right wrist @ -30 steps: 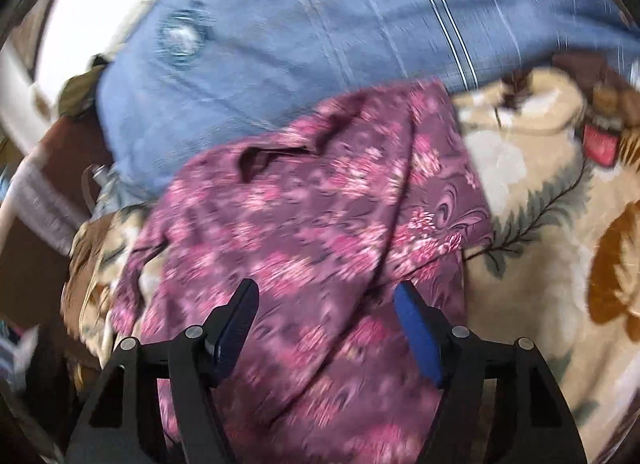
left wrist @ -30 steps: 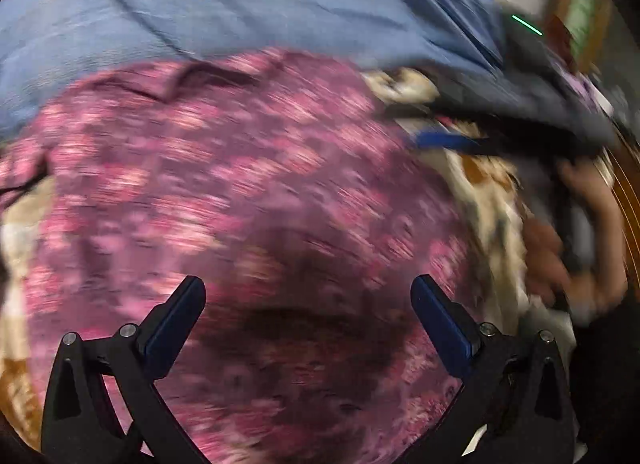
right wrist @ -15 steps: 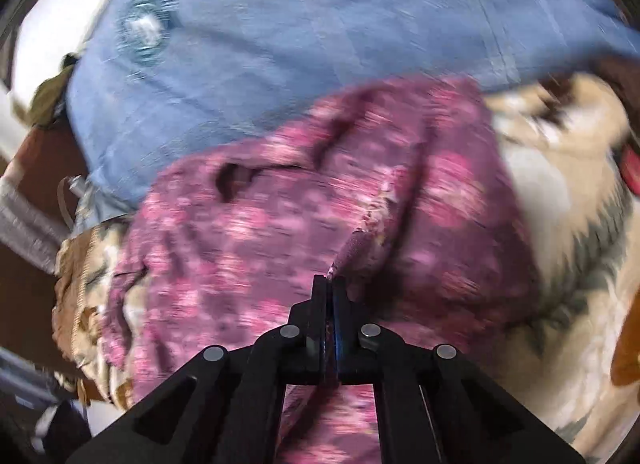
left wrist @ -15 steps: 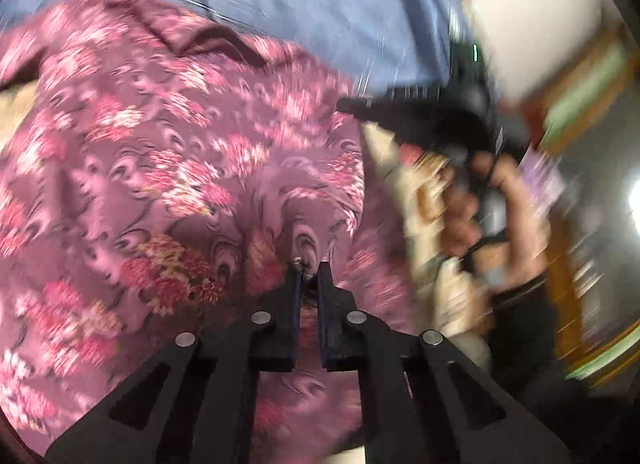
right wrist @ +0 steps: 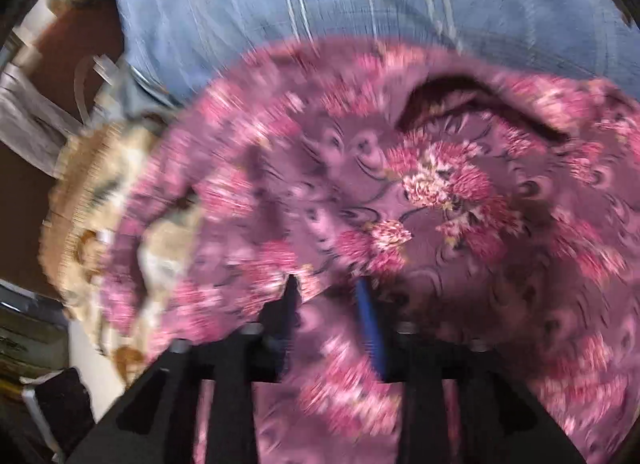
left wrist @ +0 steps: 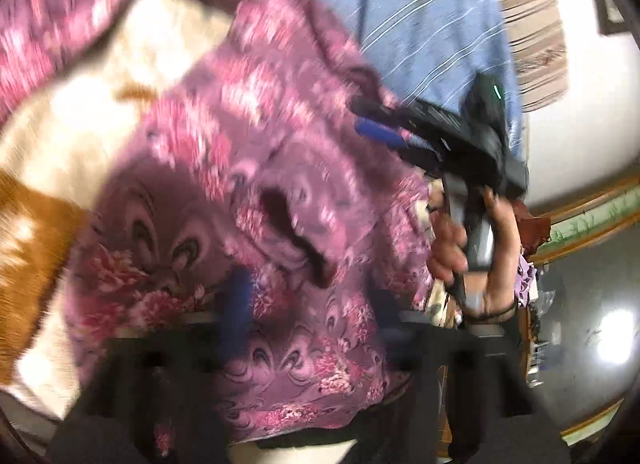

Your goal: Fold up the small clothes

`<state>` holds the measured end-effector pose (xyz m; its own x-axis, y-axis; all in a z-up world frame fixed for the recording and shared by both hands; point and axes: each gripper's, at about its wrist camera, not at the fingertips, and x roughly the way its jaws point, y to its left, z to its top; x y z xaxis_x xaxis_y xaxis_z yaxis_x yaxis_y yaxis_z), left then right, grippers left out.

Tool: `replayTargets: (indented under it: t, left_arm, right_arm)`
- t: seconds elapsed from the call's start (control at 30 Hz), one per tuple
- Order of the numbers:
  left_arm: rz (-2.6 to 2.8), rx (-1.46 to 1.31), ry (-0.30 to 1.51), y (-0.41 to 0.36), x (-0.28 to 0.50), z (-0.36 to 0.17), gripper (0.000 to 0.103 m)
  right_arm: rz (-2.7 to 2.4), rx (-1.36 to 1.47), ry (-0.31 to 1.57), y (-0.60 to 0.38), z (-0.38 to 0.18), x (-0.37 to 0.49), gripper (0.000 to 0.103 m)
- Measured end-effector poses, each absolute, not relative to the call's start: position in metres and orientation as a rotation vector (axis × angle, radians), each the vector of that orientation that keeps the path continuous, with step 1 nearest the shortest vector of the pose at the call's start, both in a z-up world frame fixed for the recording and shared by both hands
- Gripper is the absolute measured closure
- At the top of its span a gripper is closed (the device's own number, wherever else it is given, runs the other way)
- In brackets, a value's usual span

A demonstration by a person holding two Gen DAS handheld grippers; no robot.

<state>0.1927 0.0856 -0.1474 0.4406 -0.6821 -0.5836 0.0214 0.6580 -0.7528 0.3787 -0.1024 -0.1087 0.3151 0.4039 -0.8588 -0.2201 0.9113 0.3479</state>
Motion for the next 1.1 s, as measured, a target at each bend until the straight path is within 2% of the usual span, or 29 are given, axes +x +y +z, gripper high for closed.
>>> replayTargets:
  t: [0.03,0.1,0.27,0.33,0.4,0.47,0.5,0.53,0.57,0.6,0.63,0.7,0.8,0.87,0.9,0.93,0.97,1.0,1.03,1.1]
  left_arm:
    - [-0.480,-0.727,1.011,0.086,0.192,-0.141,0.026]
    - [-0.492,-0.671,0.997,0.080,0.199,-0.129,0.026]
    - [-0.420,-0.631,1.078,0.075,0.234,-0.139,0.026]
    - [-0.406,-0.625,1.120,0.070,0.247,-0.152,0.029]
    - [-0.393,-0.590,1.132,0.065,0.239,-0.161,0.048]
    - [-0.376,-0.563,1.134,0.061,0.235,-0.166,0.092]
    - [-0.392,-0.581,1.143,0.060,0.233,-0.167,0.099]
    - [-0.406,-0.601,1.140,0.063,0.232,-0.168,0.099]
    - [-0.410,-0.613,1.126,0.067,0.226,-0.165,0.099]
    - [-0.405,-0.618,1.087,0.075,0.218,-0.156,0.099]
    - [-0.394,-0.617,1.055,0.082,0.213,-0.150,0.099]
    - [-0.311,-0.599,1.038,0.092,0.210,-0.153,0.099]
    - [-0.289,-0.632,1.116,0.095,0.217,-0.174,0.099]
    - [-0.299,-0.620,1.107,0.095,0.214,-0.169,0.097]
    - [-0.290,-0.611,1.074,0.099,0.209,-0.159,0.095]
    - [-0.284,-0.604,1.051,0.101,0.205,-0.152,0.082]
    - [-0.282,-0.601,1.023,0.107,0.199,-0.144,0.059]
    - [-0.276,-0.614,0.996,0.113,0.193,-0.137,0.049]
    - [-0.259,-0.639,0.969,0.123,0.187,-0.133,0.045]
    - [-0.213,-0.696,0.944,0.144,0.181,-0.129,0.045]
  right_arm:
    - [0.417,0.189,1.139,-0.109,-0.096,0.367,0.034]
    - [0.395,0.226,1.041,-0.132,-0.068,0.338,0.024]
    - [0.215,0.325,1.029,-0.192,-0.075,0.291,0.024]
    - [0.161,0.342,1.061,-0.209,-0.088,0.291,0.028]
    - [0.080,0.354,1.043,-0.233,-0.096,0.300,0.034]
    - [0.014,0.393,1.024,-0.255,-0.100,0.311,0.038]
    - [0.007,0.447,1.012,-0.267,-0.104,0.318,0.041]
    - [0.026,0.518,1.006,-0.276,-0.109,0.324,0.046]
    - [0.037,0.552,1.016,-0.280,-0.113,0.328,0.056]
    - [0.033,0.555,1.032,-0.280,-0.115,0.330,0.090]
    - [0.022,0.538,1.046,-0.277,-0.115,0.331,0.094]
    - [0.012,0.473,1.043,-0.268,-0.111,0.328,0.095]
    - [-0.021,0.422,1.096,-0.259,-0.122,0.331,0.092]
    - [-0.021,0.432,1.096,-0.250,-0.119,0.323,0.091]
    - [0.002,0.432,1.068,-0.242,-0.110,0.316,0.085]
    - [0.015,0.419,1.043,-0.233,-0.102,0.308,0.067]
    - [0.039,0.390,1.008,-0.216,-0.087,0.297,0.054]
    - [0.066,0.375,0.983,-0.205,-0.077,0.289,0.036]
    - [0.103,0.361,0.953,-0.192,-0.066,0.282,0.031]
    - [0.195,0.319,0.902,-0.158,-0.042,0.267,0.031]
